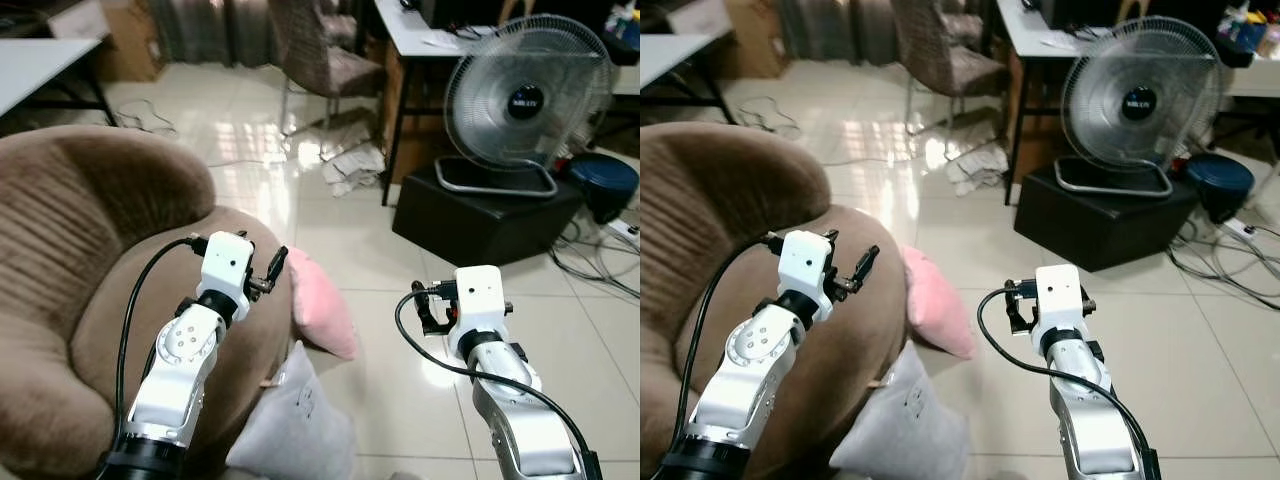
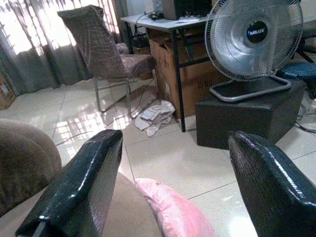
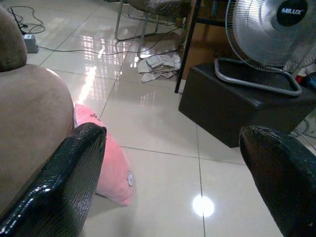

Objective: Move the pillow to the sofa from floor

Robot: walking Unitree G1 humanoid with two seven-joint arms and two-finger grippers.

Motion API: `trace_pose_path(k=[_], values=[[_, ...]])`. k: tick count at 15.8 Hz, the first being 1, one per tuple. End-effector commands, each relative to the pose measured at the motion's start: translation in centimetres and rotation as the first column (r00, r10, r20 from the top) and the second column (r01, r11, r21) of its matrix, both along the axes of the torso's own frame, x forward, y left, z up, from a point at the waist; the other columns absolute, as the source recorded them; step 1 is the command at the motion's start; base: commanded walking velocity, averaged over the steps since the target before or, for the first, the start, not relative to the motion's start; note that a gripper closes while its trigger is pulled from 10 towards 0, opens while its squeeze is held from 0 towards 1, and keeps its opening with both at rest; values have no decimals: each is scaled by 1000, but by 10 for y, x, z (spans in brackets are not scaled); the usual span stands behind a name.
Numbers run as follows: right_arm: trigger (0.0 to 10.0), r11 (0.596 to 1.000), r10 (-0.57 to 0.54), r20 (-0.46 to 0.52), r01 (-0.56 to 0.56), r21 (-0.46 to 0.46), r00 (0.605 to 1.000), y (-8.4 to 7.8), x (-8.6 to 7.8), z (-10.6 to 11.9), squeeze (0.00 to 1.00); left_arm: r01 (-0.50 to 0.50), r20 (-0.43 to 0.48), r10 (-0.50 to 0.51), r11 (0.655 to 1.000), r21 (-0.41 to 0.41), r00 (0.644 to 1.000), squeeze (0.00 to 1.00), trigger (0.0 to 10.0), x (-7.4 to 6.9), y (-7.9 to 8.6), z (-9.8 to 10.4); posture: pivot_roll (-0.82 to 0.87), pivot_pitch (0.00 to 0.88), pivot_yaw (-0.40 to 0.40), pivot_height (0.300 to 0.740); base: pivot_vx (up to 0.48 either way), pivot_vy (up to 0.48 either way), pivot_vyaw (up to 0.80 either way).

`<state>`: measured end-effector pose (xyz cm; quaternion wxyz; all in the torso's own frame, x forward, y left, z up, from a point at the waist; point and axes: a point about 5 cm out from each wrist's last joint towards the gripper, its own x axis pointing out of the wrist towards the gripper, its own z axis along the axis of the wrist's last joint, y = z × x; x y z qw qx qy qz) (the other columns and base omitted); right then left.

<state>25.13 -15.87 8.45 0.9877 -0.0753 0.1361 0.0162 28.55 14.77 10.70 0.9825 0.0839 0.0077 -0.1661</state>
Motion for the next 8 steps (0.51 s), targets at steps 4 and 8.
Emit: trace_pose_path(k=[4, 8], values=[[10000, 1000, -5, -12, 5, -4, 1000, -3, -3, -1, 0, 15, -21, -14, 999, 28, 1000, 0, 10000, -2, -2, -3, -66, 27, 29, 640, 0, 0, 0], [10000, 999, 39, -20, -39, -16, 999, 0, -3, -4, 0, -2, -52, 2, 1000, 12, 999, 0, 10000, -4, -1, -7, -67, 31, 23, 615, 0, 0, 0]])
